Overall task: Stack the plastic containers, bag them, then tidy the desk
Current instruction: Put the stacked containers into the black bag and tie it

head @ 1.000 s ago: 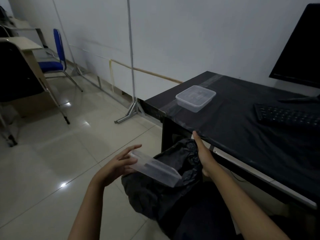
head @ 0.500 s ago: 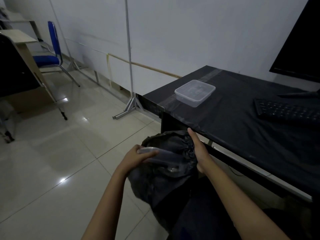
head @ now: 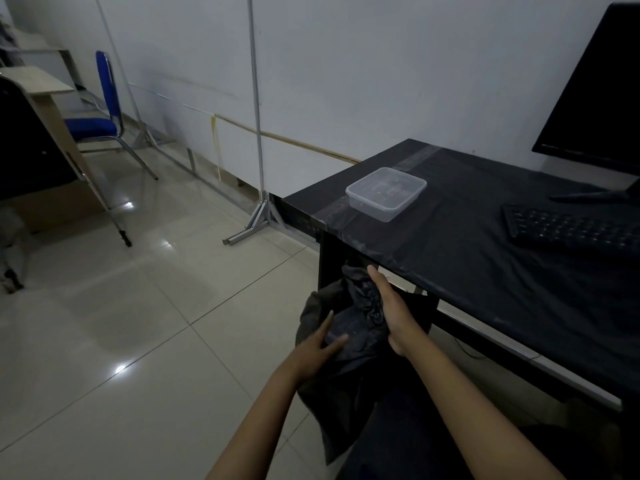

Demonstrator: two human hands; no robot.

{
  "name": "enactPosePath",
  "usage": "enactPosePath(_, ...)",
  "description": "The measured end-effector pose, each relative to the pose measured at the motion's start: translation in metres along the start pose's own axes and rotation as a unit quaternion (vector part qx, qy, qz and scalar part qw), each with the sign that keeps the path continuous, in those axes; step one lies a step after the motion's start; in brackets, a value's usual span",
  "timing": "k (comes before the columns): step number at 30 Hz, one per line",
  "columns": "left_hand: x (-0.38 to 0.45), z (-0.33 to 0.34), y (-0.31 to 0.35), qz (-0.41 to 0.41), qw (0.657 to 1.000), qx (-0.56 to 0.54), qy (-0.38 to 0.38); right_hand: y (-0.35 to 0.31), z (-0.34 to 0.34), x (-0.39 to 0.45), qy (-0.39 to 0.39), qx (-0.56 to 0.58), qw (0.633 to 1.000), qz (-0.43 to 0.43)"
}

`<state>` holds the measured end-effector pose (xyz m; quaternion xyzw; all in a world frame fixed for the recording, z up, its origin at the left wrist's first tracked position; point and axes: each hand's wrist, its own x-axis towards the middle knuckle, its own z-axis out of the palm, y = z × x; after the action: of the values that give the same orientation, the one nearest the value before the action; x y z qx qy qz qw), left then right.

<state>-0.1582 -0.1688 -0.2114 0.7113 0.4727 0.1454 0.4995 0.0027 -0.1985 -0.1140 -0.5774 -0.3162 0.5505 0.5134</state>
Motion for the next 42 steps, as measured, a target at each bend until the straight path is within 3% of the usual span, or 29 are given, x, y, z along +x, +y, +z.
enactPosePath(2,0.004,0.0,-0.003,-0.035,0.999,0.031,0.004,0.001,-0.006,0.001,0.014,0.008,1.0,0.005)
enactPosePath(8,0.002,-0.02,-0.003,-0.056,0.971,-0.034,0.228,0.0,-0.018,0.002,-0.006,0.051,0.999,0.007)
enactPosePath(12,-0.003,-0.042,0.007,-0.037,0.941,0.044,0.334,0.003,-0.017,0.002,0.004,0.056,0.998,0.014)
enactPosePath(14,-0.003,-0.055,0.021,0.0,0.918,0.086,0.387,0.003,-0.017,0.001,0.012,0.057,0.998,0.011)
enactPosePath(17,0.0,-0.072,0.053,0.102,0.889,0.021,0.446,0.004,-0.018,0.001,0.016,0.061,0.998,-0.004)
enactPosePath(21,0.018,-0.09,0.105,0.202,0.872,-0.013,0.445,-0.002,-0.018,0.0,0.027,0.066,0.997,-0.019)
enactPosePath(24,0.039,-0.094,0.146,0.221,0.887,-0.043,0.404,-0.004,-0.019,-0.002,0.038,0.065,0.996,-0.04)
enactPosePath(30,0.094,-0.097,0.205,0.067,0.936,0.014,0.347,-0.006,-0.021,-0.003,0.039,0.074,0.996,-0.042)
enactPosePath(35,0.112,-0.089,0.218,-0.036,0.937,0.12,0.327,-0.006,-0.022,-0.004,0.04,0.079,0.995,-0.054)
enactPosePath(39,0.116,-0.089,0.214,-0.02,0.933,0.127,0.336,-0.005,-0.025,-0.004,0.029,0.081,0.995,-0.053)
enactPosePath(42,0.112,-0.095,0.201,0.053,0.926,0.02,0.373,-0.004,-0.027,-0.003,0.026,0.08,0.995,-0.047)
